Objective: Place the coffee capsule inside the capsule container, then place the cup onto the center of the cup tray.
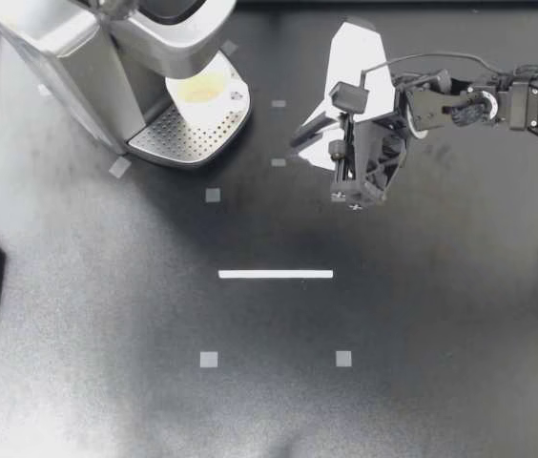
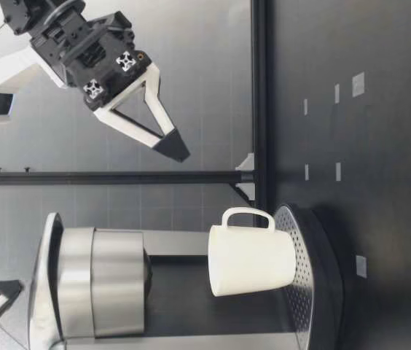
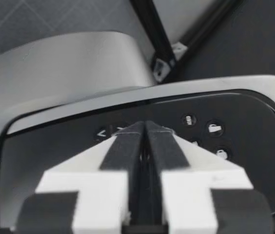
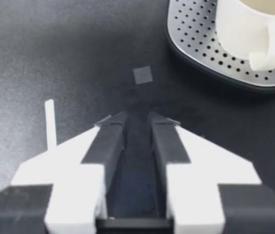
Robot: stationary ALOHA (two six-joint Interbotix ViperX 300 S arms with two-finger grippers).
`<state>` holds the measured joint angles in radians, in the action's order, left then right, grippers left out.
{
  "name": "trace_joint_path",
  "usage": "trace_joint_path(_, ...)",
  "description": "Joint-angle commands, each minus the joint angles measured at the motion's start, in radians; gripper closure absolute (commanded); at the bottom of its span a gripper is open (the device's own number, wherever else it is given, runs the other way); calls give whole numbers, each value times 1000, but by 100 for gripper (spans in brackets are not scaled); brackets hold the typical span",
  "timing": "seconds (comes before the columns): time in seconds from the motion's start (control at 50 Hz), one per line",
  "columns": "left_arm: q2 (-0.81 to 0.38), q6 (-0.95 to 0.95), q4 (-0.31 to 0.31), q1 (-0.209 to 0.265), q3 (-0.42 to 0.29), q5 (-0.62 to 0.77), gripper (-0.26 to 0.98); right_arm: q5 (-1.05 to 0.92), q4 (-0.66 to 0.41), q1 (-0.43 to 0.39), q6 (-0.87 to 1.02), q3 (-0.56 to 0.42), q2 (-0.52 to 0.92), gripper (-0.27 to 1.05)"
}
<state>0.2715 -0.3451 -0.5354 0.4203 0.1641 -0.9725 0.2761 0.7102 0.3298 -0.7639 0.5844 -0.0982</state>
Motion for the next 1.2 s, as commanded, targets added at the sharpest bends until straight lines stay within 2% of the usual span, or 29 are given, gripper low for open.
trace_joint_path(0.0, 2, 3, 8, 5, -23, 6, 62, -14, 3, -5, -3, -11, -21, 48)
trace_joint_path(0.28, 2, 3, 29, 5, -11, 6, 62, -21, 2, -5, -5, -11, -18, 48)
trace_joint_path(0.76, 0, 2, 80, 5, 60, -25, 62, -25, 3, -5, -6, -14, -15, 48)
trace_joint_path(0.92, 14, 3, 75, 5, 43, -2, 62, -26, 3, -5, -5, -17, -15, 48)
trace_joint_path(1.12, 61, 5, 60, 5, 20, 104, 62, -31, 3, -14, 0, -15, -15, 48)
trace_joint_path(1.18, 64, 5, 63, -9, 12, 103, 62, -34, 3, -14, 0, -14, -15, 48)
